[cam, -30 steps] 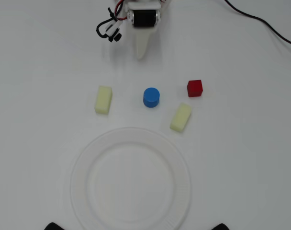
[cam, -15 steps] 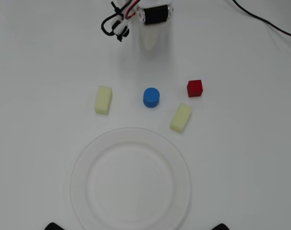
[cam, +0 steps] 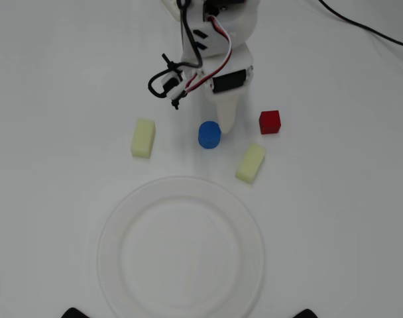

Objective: Grasp a blue block and put it in the dish.

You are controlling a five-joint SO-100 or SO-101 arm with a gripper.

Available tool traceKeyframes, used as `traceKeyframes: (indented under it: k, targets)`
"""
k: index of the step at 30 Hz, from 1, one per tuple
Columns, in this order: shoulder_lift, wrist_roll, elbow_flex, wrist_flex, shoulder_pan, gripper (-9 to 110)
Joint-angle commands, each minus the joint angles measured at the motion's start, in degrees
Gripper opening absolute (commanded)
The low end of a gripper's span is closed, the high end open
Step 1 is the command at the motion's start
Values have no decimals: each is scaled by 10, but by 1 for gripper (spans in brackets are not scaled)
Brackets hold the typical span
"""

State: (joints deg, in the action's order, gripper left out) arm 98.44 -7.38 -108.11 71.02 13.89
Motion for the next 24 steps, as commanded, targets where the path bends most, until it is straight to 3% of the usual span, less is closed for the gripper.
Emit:
traceKeyframes:
  k: [1,19,24]
  targets:
    - [-27,1,33,-23,-5,25]
    - [-159,-17,92,-73,-30,20]
    - [-168,-18,100,-73,-33,10]
